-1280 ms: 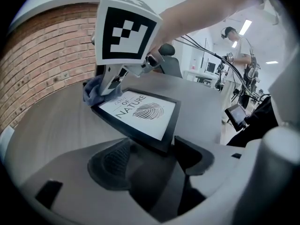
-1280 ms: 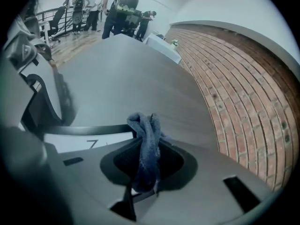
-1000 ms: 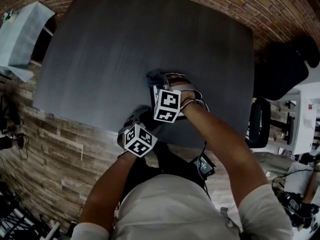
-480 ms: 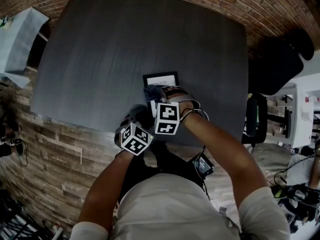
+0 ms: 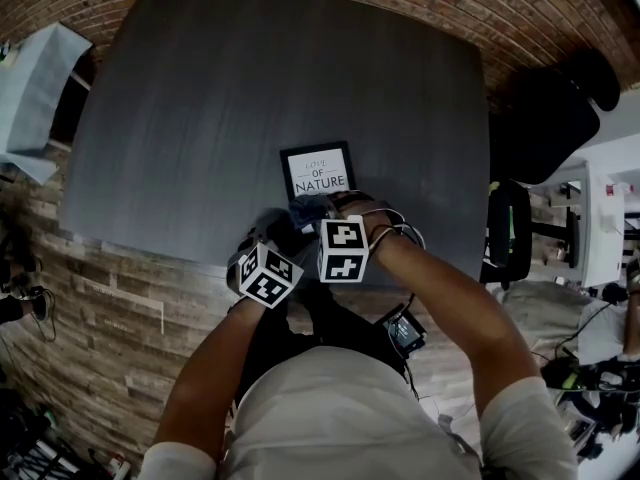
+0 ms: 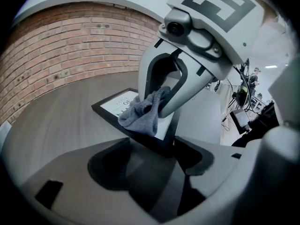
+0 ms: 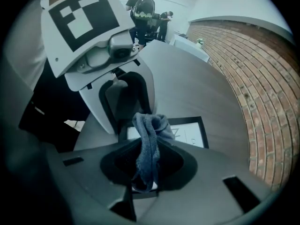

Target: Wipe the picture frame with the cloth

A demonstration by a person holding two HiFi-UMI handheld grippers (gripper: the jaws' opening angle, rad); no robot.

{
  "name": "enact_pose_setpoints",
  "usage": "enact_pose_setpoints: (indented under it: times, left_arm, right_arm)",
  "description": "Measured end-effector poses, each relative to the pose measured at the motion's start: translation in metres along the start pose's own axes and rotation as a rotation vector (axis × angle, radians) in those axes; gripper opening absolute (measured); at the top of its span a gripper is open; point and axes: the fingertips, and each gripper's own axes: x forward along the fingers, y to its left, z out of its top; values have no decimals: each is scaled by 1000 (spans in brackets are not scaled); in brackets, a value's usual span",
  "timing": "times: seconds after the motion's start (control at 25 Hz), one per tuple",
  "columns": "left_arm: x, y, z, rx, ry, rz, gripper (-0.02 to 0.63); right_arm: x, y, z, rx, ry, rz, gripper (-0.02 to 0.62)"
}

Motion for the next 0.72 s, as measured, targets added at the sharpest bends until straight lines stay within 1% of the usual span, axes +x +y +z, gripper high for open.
enact_pose_setpoints:
  times: [0.24, 0.36, 0.48, 0.64, 0.72]
  left_arm:
    - [0, -1, 0, -1, 0, 1, 305]
    - [0, 0, 0, 0, 2, 0, 305]
    - [0, 0, -1, 0, 2, 1, 305]
    - [1, -1, 0, -7, 4, 7, 305]
    - [0, -1, 0, -11, 7, 8, 305]
  right_arm:
    - [-9, 25, -3, 29, -13, 90, 91]
    - [-12, 32, -4, 47, -19, 118, 91]
    - [-15, 33, -6, 85, -27, 134, 91]
    - [-30, 40, -7, 169, -74, 206, 91]
    - [-39, 40, -6, 204, -105, 226, 91]
